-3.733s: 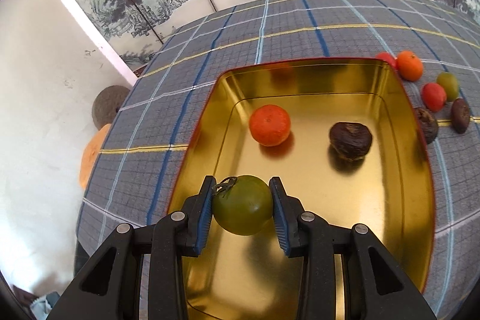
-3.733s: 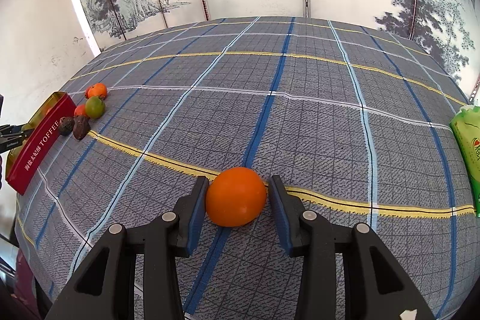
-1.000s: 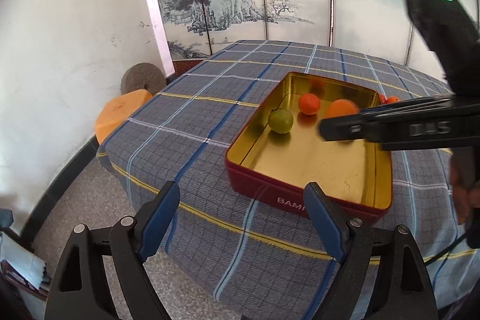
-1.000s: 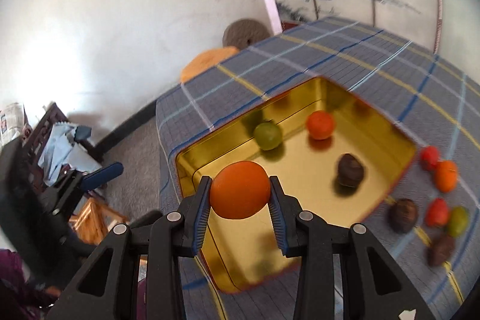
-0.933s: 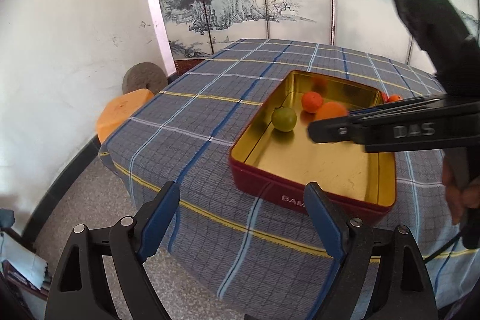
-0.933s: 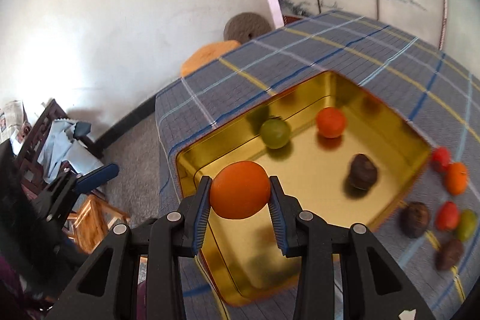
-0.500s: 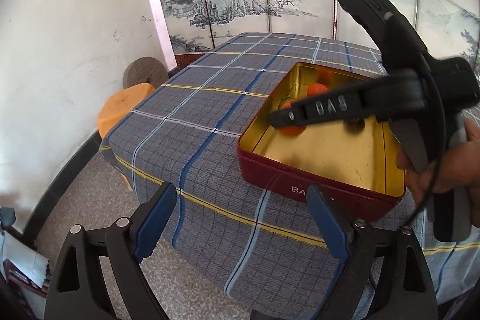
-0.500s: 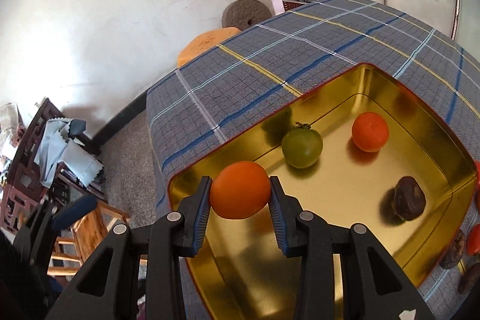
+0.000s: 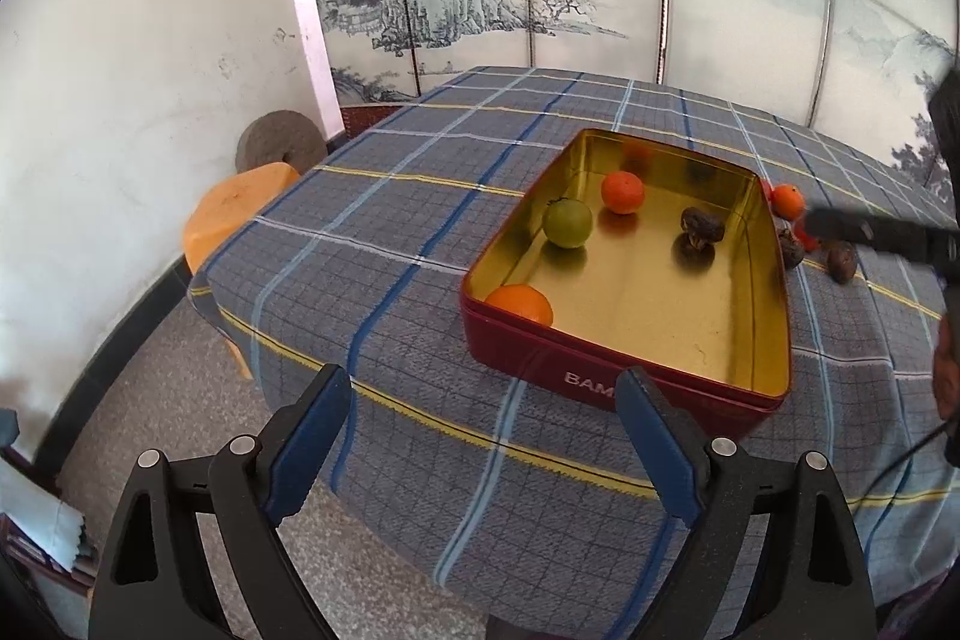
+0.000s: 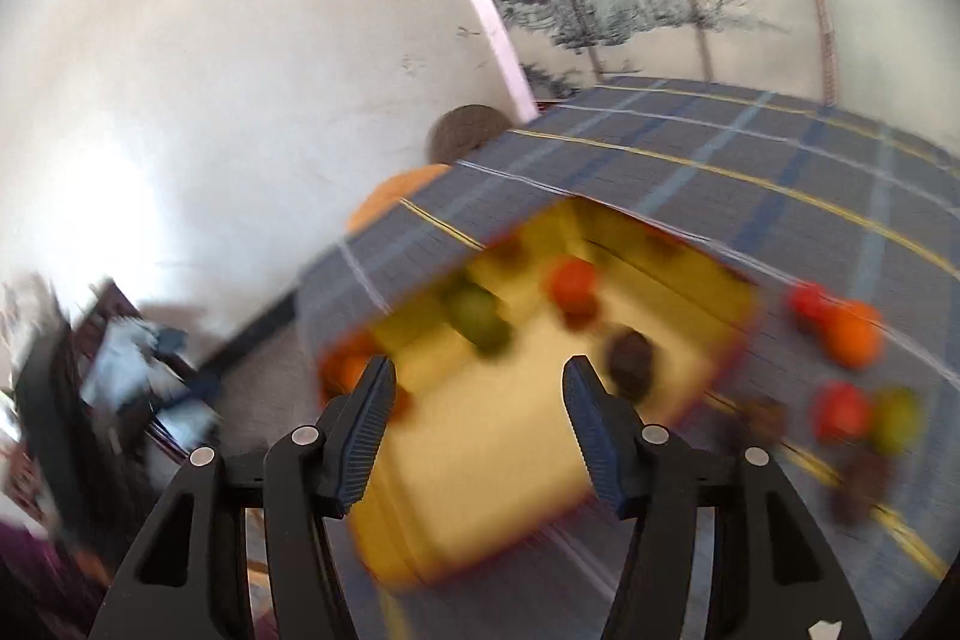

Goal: Organize fruits
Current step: 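Grasp the brown round fruit beside the tin with the right gripper, then grasp a red tomato with the left gripper while the right holds the brown fruit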

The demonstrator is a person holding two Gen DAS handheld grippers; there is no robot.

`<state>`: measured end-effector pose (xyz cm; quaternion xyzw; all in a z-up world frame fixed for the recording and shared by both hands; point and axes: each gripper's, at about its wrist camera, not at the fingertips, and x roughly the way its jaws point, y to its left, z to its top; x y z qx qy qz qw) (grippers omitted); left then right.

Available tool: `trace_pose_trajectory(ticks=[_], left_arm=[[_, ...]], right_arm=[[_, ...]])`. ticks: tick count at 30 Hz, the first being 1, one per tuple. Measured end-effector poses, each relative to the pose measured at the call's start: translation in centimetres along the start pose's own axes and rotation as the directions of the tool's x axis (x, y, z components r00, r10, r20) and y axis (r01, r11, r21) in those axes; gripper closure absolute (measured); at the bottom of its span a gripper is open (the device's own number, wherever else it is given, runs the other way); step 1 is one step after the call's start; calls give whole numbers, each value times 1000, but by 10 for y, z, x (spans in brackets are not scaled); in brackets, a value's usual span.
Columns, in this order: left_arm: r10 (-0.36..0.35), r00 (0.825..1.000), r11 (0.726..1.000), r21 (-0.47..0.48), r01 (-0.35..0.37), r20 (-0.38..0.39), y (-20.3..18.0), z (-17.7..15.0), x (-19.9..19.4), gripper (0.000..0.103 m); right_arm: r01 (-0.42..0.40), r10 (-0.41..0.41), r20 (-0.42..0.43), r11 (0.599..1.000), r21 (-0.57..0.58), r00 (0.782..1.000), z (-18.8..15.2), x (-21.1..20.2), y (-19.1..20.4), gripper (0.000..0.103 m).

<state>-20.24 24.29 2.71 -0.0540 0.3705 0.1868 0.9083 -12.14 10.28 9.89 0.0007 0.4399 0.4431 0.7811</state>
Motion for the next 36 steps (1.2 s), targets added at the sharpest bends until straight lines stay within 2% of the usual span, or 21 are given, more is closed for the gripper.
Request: trace_pose_trajectory(ticks=[5, 10, 17, 19, 21, 23, 24, 26, 28, 30, 32, 34, 35, 36], left_arm=[[-26, 1000, 999, 23, 27, -5, -16, 2, 0, 13], [-26, 1000, 997, 71, 26, 1, -31, 4, -4, 13], [-30, 999, 995, 89, 32, -18, -40, 6, 0, 13], [-29, 999, 994, 100, 31, -22, -44, 7, 1, 13], [-26, 999, 993, 115, 29, -27, -49, 8, 1, 13], [-31, 999, 991, 129, 34, -24, -53, 9, 0, 13], [-41, 999, 989, 140, 44, -20, -55, 9, -2, 13], [-76, 997, 981, 180, 75, -1, -65, 11, -8, 13], [-112, 994, 968, 227, 107, 7, -77, 12, -11, 13], [-179, 984, 942, 288, 171, 0, -96, 17, -15, 13], [-261, 965, 911, 326, 252, -18, -112, 27, -19, 13], [-342, 939, 875, 352, 332, -37, -129, 39, -23, 13], [-401, 914, 842, 368, 396, -65, -142, 49, -22, 13], [-439, 894, 816, 374, 440, -93, -154, 59, -19, 13]], right_arm=[[109, -111, -68, 994, -31, 992, -13, -14, -39, 52], [187, -218, -127, 957, -222, 968, -5, 4, -38, 52], [183, -292, -222, 893, -411, 930, 7, 47, -42, 53], [189, -339, -270, 868, -460, 901, 6, 65, -46, 56], [158, -299, -302, 896, -415, 905, 10, 68, -53, 67], [181, -326, -289, 883, -434, 900, 5, 60, -48, 68], [184, -317, -269, 887, -423, 909, 1, 51, -46, 68], [179, -253, -192, 926, -332, 948, -13, 11, -44, 68], [221, -256, -119, 944, -247, 959, -33, -27, -52, 68], [293, -306, -69, 944, -152, 950, -56, -65, -73, 68], [380, -381, -34, 924, -43, 924, -77, -104, -108, 68], [441, -440, -38, 896, 45, 897, -89, -131, -140, 68], [489, -488, -37, 868, 80, 872, -96, -146, -155, 67], [516, -515, -40, 851, 96, 856, -100, -154, -165, 67]])
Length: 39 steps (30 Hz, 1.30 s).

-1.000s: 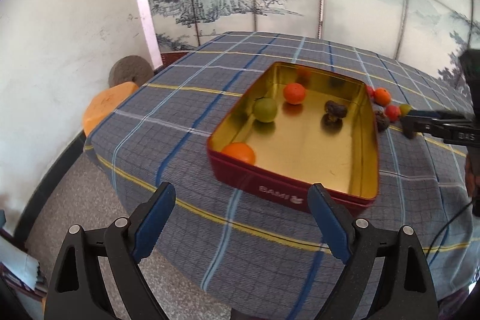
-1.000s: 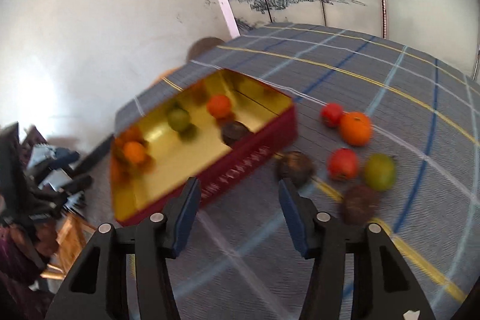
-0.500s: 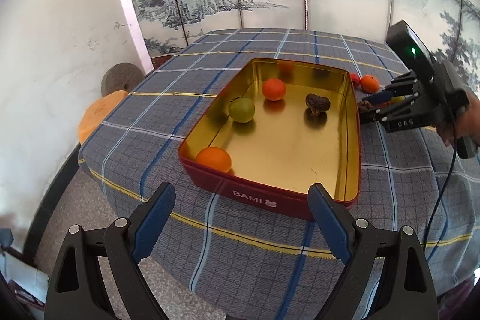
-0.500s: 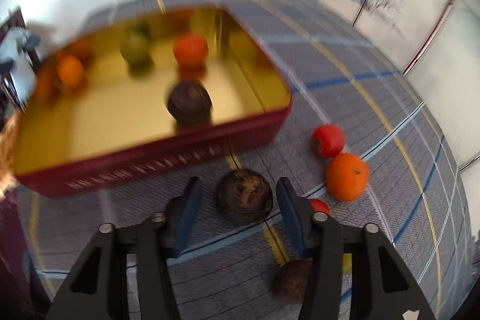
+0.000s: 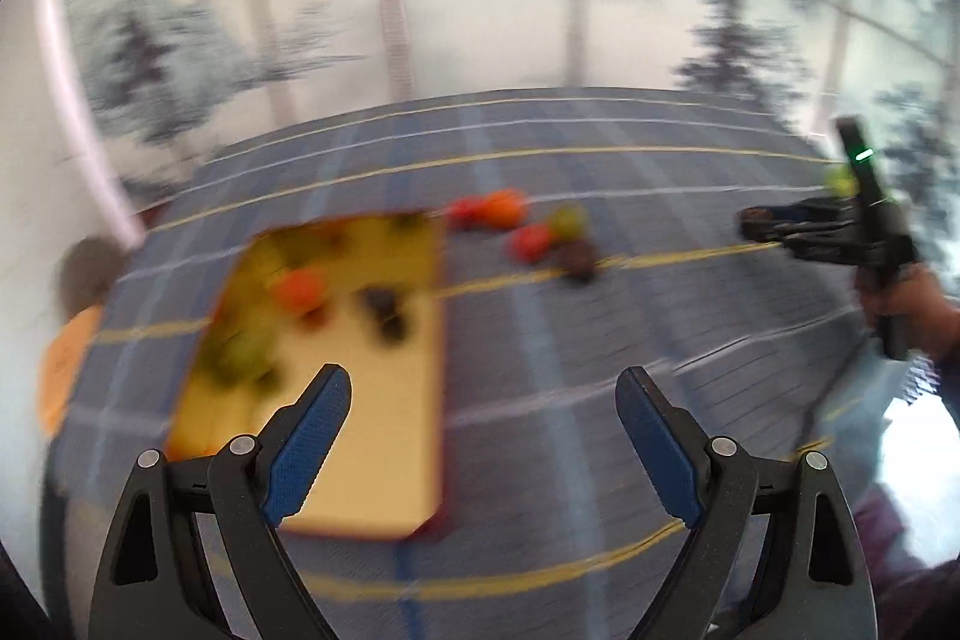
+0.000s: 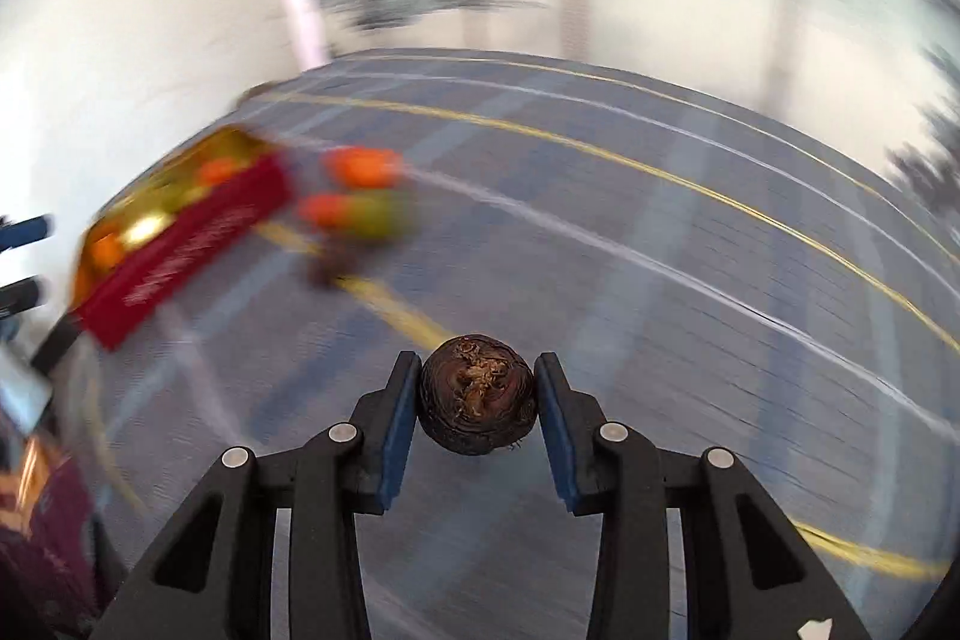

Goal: Organize fruits
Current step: 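Grasp a red tomato with the left gripper while the right holds the brown fruit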

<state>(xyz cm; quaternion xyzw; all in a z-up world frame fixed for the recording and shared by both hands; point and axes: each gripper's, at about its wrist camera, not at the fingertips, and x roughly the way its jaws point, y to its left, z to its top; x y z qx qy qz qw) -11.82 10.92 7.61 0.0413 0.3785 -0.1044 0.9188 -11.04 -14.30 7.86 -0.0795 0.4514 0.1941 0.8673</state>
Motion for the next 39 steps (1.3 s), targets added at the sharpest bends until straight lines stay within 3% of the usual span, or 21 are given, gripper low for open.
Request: trace_pose_trajectory(ticks=[3, 6, 10, 14, 16, 20, 23, 25, 27, 33, 37, 39], left_arm=[[-105, 994, 994, -23, 104, -35, -8, 37, 25, 13], [-198, 975, 976, -114, 186, -98, -5, 77, 65, 13], [-241, 951, 957, -209, 201, -191, 0, 105, 116, 21], [-239, 941, 931, -333, 151, -241, 16, 112, 157, 36], [-236, 938, 910, -397, 121, -255, 23, 109, 170, 48], [-221, 932, 894, -441, 76, -287, 21, 106, 190, 50], [-166, 934, 896, -444, 9, -316, 17, 105, 200, 50], [-171, 927, 877, -481, -12, -334, 20, 101, 209, 50], [-157, 935, 862, -506, -27, -318, 23, 97, 208, 50], [-203, 942, 762, -648, -21, -268, 34, 75, 199, 50], [-241, 948, 654, -757, 1, -207, 48, 57, 194, 50], [-212, 959, 624, -781, -14, -187, 54, 52, 188, 53]], right_arm=[[45, -44, -17, 996, 77, 999, -11, 2, -39, 67], [13, -9, -35, 991, 136, 999, -20, 7, -56, 67], [-25, 24, 7, 992, 125, 1000, -21, 1, -56, 67], [-89, 88, 16, 982, 165, 996, -22, 3, -64, 67], [-121, 117, 32, 974, 191, 993, -23, 1, -67, 67], [-157, 149, 52, 966, 207, 987, -23, 0, -68, 67], [-174, 165, 62, 966, 193, 984, -23, -2, -65, 67], [-182, 173, 67, 964, 192, 983, -23, -2, -65, 67], [-195, 184, 74, 960, 200, 980, -23, -3, -67, 66], [-214, 198, 91, 952, 220, 976, -25, -6, -72, 66], [-214, 197, 96, 951, 223, 976, -24, -6, -73, 66], [-212, 195, 97, 951, 226, 976, -24, -6, -73, 64]])
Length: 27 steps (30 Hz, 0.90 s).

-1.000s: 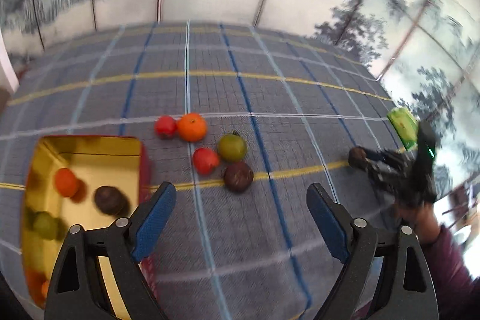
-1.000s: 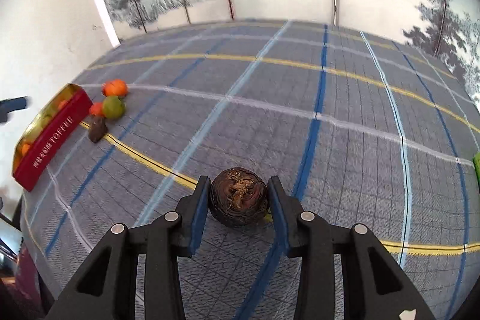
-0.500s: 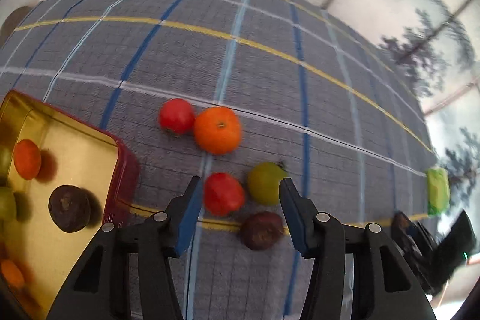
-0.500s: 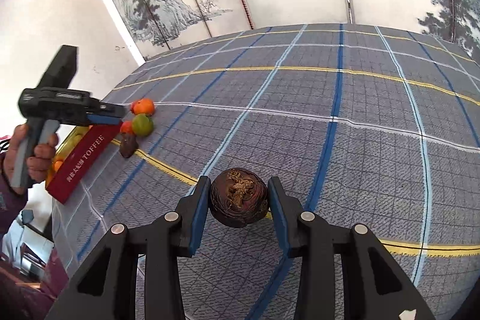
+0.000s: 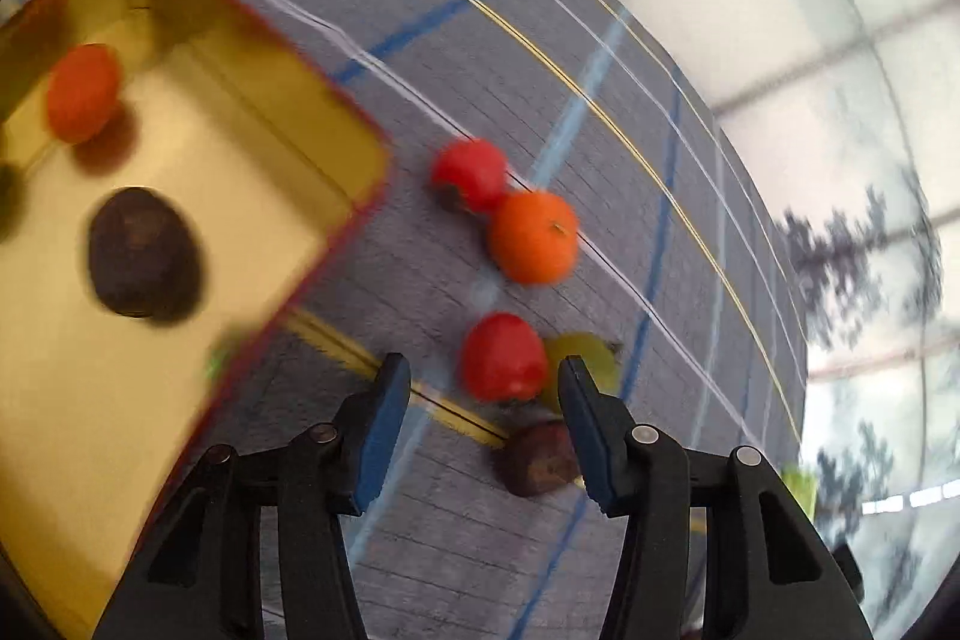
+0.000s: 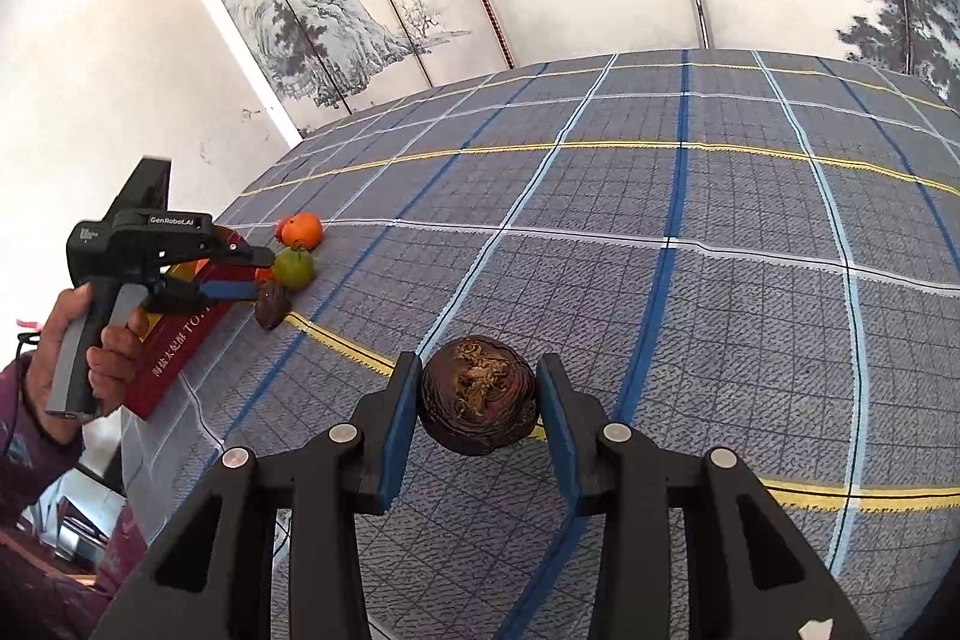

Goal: Organize fruits
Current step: 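Grasp a red tomato with the left gripper while the right holds the brown fruit, then lower the red tomato into the tin and open the left gripper while the right holds the brown fruit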

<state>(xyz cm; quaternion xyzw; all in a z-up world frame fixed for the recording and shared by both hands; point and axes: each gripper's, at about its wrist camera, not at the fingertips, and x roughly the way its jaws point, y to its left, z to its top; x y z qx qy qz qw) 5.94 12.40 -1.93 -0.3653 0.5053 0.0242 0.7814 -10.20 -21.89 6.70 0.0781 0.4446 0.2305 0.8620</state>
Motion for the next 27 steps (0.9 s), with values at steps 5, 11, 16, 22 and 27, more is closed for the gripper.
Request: trace_pose_trajectory(ticks=[5, 11, 16, 22, 27], left_arm=[[25, 1000, 998, 53, -24, -17, -11, 4, 5, 53], [132, 991, 979, 158, -128, -13, -29, 2, 13, 53], [146, 989, 970, 198, -140, -18, -32, 3, 17, 68], [105, 994, 957, 269, -105, 16, -30, -18, 6, 72], [66, 990, 926, 362, -107, 125, -34, -52, -33, 72]], right_arm=[[0, 0, 0, 1000, -1, 1000, 0, 0, -1, 64], [-1, 1, -1, 1000, -1, 1000, 0, 0, -1, 64], [2, -2, -14, 1000, 8, 1000, 0, 2, -3, 64], [30, -28, -45, 999, 34, 999, 0, 9, -7, 64], [69, -67, -88, 997, 22, 994, 0, 18, -5, 64]])
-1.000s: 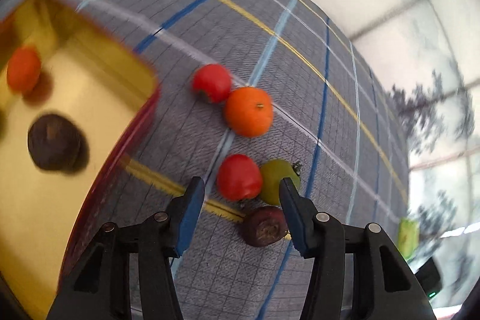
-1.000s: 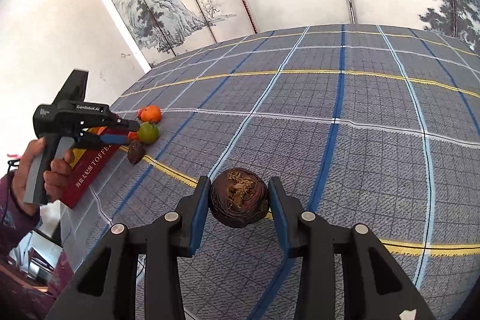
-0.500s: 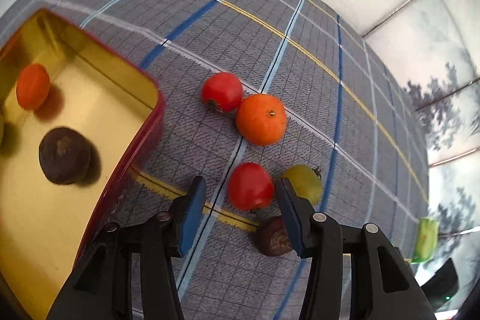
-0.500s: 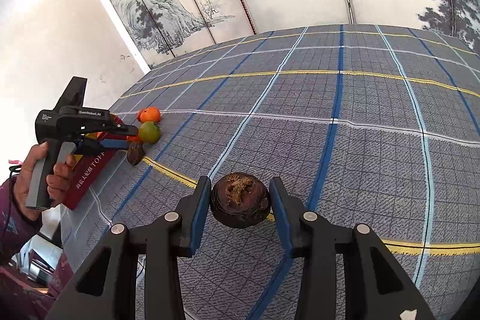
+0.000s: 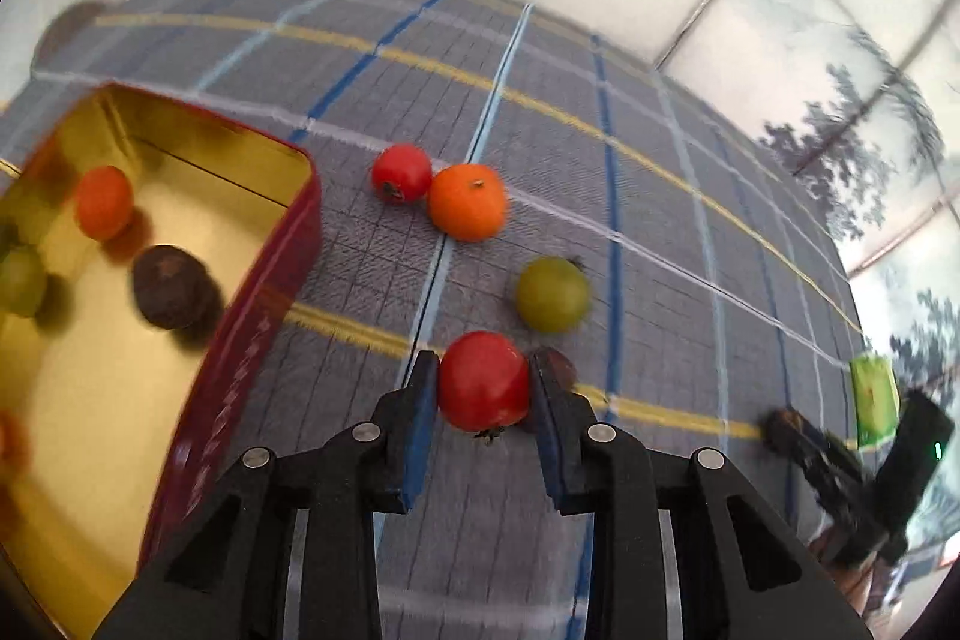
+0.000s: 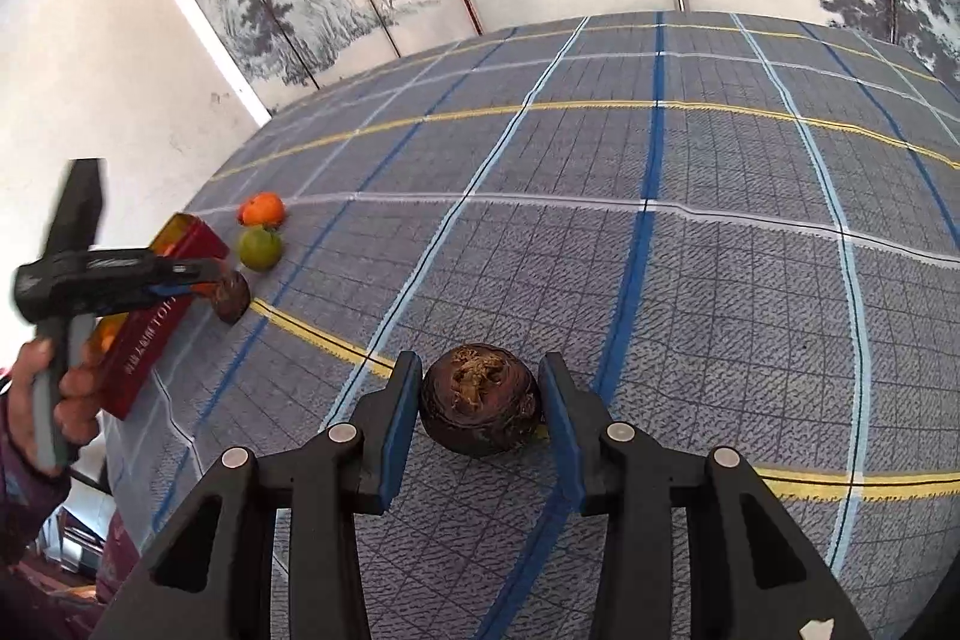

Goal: Organize fruits
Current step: 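Lower the red tomato into the tin and open the left gripper while the right holds the brown fruit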

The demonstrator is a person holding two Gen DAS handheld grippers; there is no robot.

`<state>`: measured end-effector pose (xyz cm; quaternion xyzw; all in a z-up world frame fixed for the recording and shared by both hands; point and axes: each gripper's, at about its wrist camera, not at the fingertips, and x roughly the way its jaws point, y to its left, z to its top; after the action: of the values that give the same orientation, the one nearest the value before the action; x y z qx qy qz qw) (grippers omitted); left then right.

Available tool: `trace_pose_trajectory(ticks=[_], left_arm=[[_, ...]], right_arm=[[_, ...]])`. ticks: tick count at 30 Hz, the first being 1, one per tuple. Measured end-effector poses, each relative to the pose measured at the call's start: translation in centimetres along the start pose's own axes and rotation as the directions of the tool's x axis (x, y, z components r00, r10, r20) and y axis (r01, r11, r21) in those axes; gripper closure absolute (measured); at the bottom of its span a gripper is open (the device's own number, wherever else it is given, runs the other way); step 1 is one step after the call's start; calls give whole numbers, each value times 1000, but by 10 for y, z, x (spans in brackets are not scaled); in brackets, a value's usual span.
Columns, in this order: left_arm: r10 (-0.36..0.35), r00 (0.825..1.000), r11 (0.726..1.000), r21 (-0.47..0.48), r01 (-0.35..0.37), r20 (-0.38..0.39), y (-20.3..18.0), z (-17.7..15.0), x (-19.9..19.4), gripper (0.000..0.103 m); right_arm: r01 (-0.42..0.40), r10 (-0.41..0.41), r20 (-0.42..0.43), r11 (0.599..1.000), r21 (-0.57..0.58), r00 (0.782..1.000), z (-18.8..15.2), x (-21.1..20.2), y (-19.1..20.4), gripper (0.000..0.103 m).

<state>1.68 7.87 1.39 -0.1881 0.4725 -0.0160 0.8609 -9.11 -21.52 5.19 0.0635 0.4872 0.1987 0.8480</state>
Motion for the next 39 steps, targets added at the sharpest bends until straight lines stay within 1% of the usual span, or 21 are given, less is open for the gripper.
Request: trace_pose_trajectory(ticks=[4, 8, 14, 19, 22, 25, 30, 33, 39], left_arm=[[0, 997, 998, 57, -4, 73, -6, -18, -39, 72], [11, 992, 996, 86, -22, 124, -2, -25, -67, 72], [87, 975, 985, 127, -114, 203, 14, -31, -97, 72], [148, 962, 974, 135, -182, 230, 37, -36, -105, 72], [195, 949, 958, 157, -238, 249, 48, -40, -107, 71], [229, 940, 948, 164, -274, 252, 63, -42, -106, 71], [259, 936, 941, 157, -300, 240, 83, -44, -99, 71], [278, 930, 934, 160, -321, 243, 90, -45, -95, 71], [298, 926, 926, 164, -339, 233, 101, -45, -85, 71]], right_arm=[[15, -15, -2, 1000, -5, 1000, -1, 0, 1, 65], [36, -36, -4, 999, -19, 999, -1, 1, 3, 65], [59, -59, -5, 998, -31, 998, -1, 1, 5, 66], [83, -83, -8, 995, -48, 996, -1, 2, 8, 66], [106, -106, -9, 992, -67, 994, -2, 3, 11, 66], [130, -132, -11, 988, -85, 991, -2, 4, 16, 66], [165, -167, -12, 980, -108, 986, -3, 6, 21, 65], [185, -188, -12, 975, -120, 982, -3, 7, 23, 65], [212, -216, -12, 967, -143, 976, -4, 8, 25, 65]])
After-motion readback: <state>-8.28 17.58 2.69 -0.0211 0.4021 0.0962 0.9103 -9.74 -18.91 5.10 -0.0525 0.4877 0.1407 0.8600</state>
